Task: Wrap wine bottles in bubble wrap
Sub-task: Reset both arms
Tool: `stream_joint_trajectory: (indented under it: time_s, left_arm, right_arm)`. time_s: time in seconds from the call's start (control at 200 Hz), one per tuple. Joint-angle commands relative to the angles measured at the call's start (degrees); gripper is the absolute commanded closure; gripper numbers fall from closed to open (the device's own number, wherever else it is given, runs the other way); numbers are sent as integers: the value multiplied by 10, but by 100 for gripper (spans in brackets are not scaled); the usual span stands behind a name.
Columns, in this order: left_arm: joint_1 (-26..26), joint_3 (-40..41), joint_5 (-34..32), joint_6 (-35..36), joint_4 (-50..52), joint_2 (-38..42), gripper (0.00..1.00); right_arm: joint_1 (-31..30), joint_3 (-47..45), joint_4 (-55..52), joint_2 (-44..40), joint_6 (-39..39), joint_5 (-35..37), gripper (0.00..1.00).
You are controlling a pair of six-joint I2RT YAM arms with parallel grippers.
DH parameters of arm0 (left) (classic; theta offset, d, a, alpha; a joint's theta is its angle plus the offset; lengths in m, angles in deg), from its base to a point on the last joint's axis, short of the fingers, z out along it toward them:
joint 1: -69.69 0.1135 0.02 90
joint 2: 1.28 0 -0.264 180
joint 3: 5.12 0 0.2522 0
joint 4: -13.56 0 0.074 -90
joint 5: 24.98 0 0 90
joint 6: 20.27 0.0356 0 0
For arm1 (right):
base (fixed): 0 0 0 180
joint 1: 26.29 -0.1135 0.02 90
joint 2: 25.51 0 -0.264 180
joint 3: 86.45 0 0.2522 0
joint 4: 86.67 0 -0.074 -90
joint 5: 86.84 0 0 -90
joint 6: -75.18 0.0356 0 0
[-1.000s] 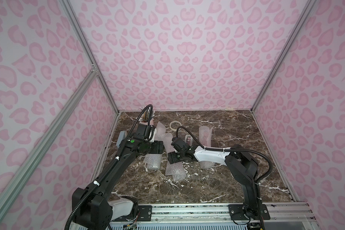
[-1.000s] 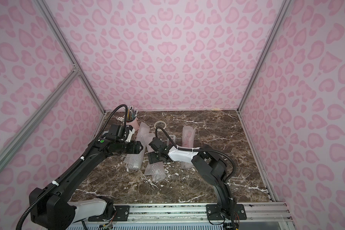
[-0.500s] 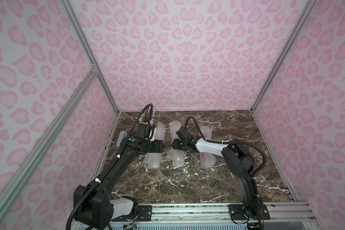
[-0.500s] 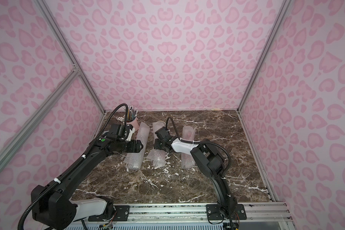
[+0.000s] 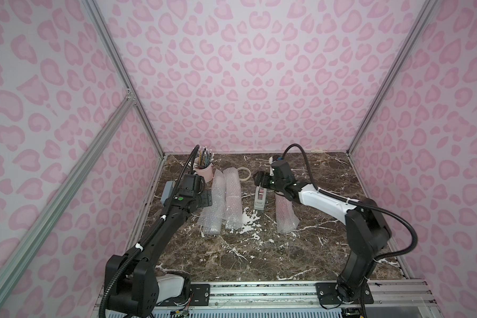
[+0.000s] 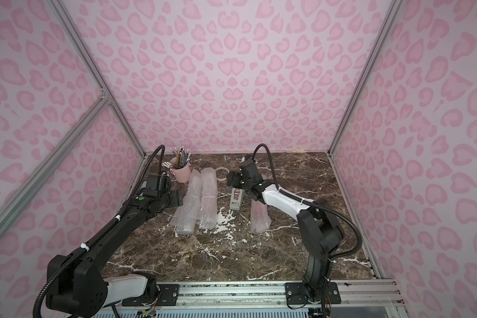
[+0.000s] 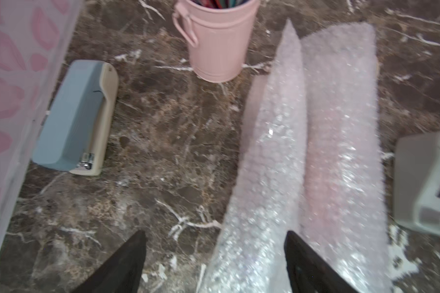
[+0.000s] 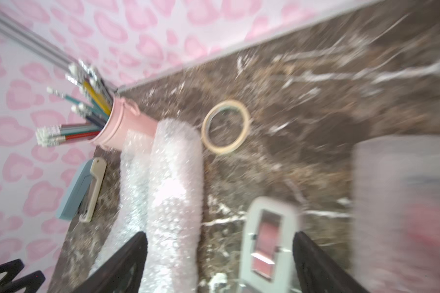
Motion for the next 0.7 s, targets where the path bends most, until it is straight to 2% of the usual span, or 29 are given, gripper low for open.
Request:
stream_joint_trajectory:
  time_s: [0.0, 0.145, 0.26, 0.345, 0.505, 0.575, 0.695]
  left_arm:
    - [21, 38, -58, 32, -149, -9, 13]
    - [38, 67, -19, 66, -247, -55, 13]
    - [39, 78, -2, 100, -299, -81, 12]
    - [39, 81, 15, 115, -326, -101, 12]
    - [41, 88, 28, 145, -365, -129, 11]
    - [48, 94, 45, 157, -385, -135, 11]
    - [62, 84, 64, 157, -384, -139, 11]
  right_arm:
    - [61, -66, 51, -62, -124, 95, 3]
    - [177, -198, 170, -133, -213, 103, 2]
    - [232, -300, 285, -168, -248, 122, 2]
    - [241, -353, 360, -172, -266, 148, 2]
    - [244, -399, 416, -159, -315, 210, 2]
    - [249, -419, 441, -154, -329, 205, 2]
    - [264, -439, 473, -147, -301, 187, 1]
